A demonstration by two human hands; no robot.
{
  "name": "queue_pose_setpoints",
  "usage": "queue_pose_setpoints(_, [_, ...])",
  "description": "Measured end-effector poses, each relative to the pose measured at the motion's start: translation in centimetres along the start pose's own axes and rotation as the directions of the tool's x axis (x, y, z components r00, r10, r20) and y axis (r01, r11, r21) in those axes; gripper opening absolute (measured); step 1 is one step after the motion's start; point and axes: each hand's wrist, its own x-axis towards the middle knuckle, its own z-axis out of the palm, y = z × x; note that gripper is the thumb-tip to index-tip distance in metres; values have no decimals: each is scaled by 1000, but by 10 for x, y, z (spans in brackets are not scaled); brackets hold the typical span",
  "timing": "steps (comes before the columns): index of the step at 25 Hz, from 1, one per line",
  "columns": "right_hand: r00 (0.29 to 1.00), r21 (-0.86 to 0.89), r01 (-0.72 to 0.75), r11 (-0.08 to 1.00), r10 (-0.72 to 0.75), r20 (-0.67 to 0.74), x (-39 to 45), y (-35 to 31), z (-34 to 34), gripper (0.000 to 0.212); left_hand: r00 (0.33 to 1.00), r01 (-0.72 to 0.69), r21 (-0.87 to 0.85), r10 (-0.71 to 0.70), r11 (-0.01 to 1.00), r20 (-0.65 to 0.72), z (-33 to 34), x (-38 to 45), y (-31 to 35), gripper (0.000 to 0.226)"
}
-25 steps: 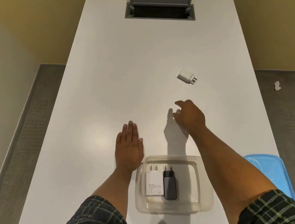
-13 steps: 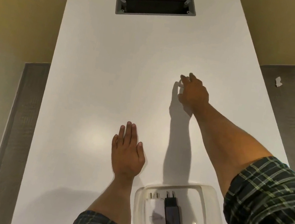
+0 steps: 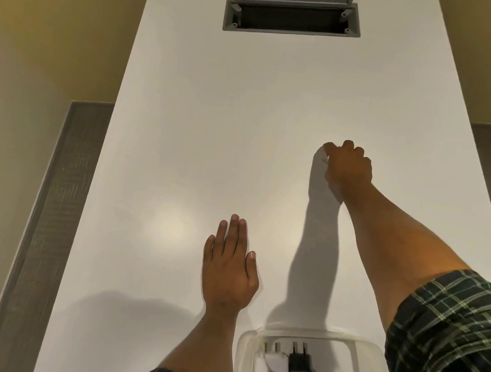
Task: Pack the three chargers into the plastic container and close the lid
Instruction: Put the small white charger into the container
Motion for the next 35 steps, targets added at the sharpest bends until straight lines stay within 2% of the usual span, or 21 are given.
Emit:
queue_pose_setpoints(3, [996, -46, 87, 995, -88, -16, -20, 3, -4, 36, 1000, -4, 4, 4, 1000, -7, 1, 0, 0, 64])
queue_pose_setpoints(10, [967, -15, 222, 975, -222, -123, -89, 14, -5, 57, 1000, 2, 19, -3, 1000, 18, -2, -4, 2, 63])
queue_pose_setpoints(14, [900, 43, 352, 935, -326, -290, -136, 21, 1, 44, 999, 18, 40, -20, 999, 49, -7, -7, 1, 63])
queue_pose_setpoints(16, [869, 110, 369, 923, -300, -393, -161, 29, -2, 41, 995, 13, 37, -16, 999, 95, -13, -5, 3, 62])
queue_pose_setpoints(20, [863, 179, 395, 901, -297, -410, -193, 44, -1, 63, 971, 19, 6, -20, 1000, 239, -22, 8, 6, 62])
queue_pose_setpoints(22, [858, 256, 369, 893, -221, -464, -197, 49, -5, 65, 946, 34, -67, -11, 997, 325, -32, 21, 8, 62])
queue_pose_setpoints(24, [831, 290, 416, 862, -230, -507, -262, 51, -22, 63, 969, 8, -44, 4, 999, 245, -72, -39, 8, 59])
queue_pose_setpoints(27, [797, 221, 531, 818, -393, -459, -270, 46, -14, 59, 987, -11, -56, 19, 998, 160, -67, -72, -7, 54])
queue_pose_setpoints(29, [760, 143, 617, 774, -538, -364, -276, 44, -9, 57, 988, 18, -61, -9, 998, 152, -57, -104, -17, 55])
queue_pose_setpoints(32, [726, 96, 670, 736, -622, -293, -298, 45, -10, 57, 989, -9, -78, 20, 997, 146, -50, -156, -23, 59])
queue_pose_setpoints(35, [719, 36, 683, 730, -662, -214, -324, 48, -2, 58, 973, -13, -53, 25, 999, 228, -41, -195, -23, 63])
